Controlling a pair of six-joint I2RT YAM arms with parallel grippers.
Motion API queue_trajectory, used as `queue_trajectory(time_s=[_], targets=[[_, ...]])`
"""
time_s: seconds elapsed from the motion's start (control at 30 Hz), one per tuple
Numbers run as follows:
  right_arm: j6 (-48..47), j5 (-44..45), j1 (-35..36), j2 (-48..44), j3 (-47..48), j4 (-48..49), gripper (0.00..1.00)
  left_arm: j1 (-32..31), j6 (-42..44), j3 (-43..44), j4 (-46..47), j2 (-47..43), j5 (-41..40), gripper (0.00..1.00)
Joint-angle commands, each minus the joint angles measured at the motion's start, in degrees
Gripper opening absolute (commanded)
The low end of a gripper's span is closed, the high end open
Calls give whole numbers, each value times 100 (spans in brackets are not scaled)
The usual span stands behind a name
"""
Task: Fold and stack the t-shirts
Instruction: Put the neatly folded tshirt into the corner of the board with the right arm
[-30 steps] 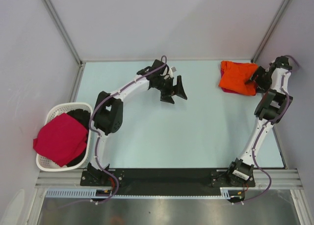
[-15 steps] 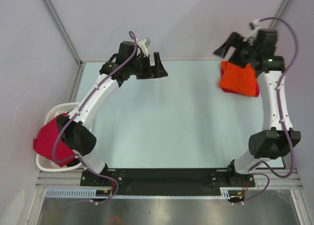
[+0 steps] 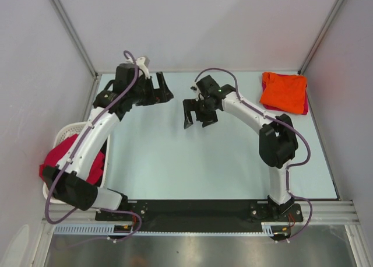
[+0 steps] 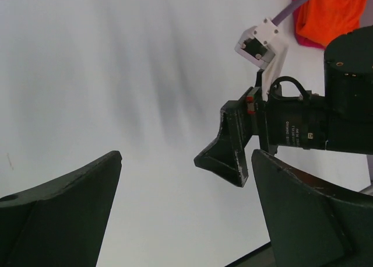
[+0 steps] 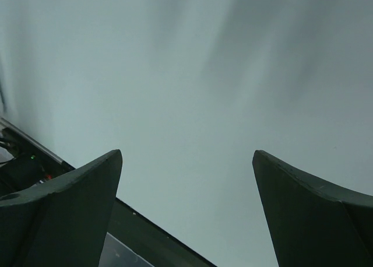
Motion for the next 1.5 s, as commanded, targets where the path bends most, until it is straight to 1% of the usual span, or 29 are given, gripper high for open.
queue_trajectory(time_s=[0.0,0.07,0.13,0.2,0.23,0.33,0.5,0.63,0.8,1.2,1.3,1.4,1.47], targets=[[-118,18,-112,-152,808,26,100,322,-149,201,185,-621,-173,100],[-188,-95,-104,-116,853,16,100,164,193,333,360,-989,-577,100],[-241,-44,-60,-125,809,-18,100,67,518,168,615,-1262,-710,100],[-329,-148,-51,-108,669,-1,100,67,660,193,502,-1238,-773,100],[-355,-149,-33,-99,660,-44,100,75,687,263,301,-1194,-772,100],[-443,-175,-24,-72,642,-194,100,58,696,299,133,-1123,-641,100],[-496,-210,-16,-55,616,-159,100,119,669,-53,194,-1264,-747,100],[-452,-342,2,59,651,-291,100,137,713,114,-315,-895,-649,100],[-391,-588,46,156,581,-265,100,198,836,88,-465,-894,-1141,100],[-268,-869,72,367,739,-229,100,374,959,255,-659,-745,-1124,99],[-268,-931,90,437,809,-238,100,409,986,246,-728,-745,-1229,100],[-268,-1185,81,595,888,-238,100,497,881,272,-992,-666,-1554,99],[-206,-1475,81,692,967,-221,100,681,802,123,-1194,-648,-1459,99]])
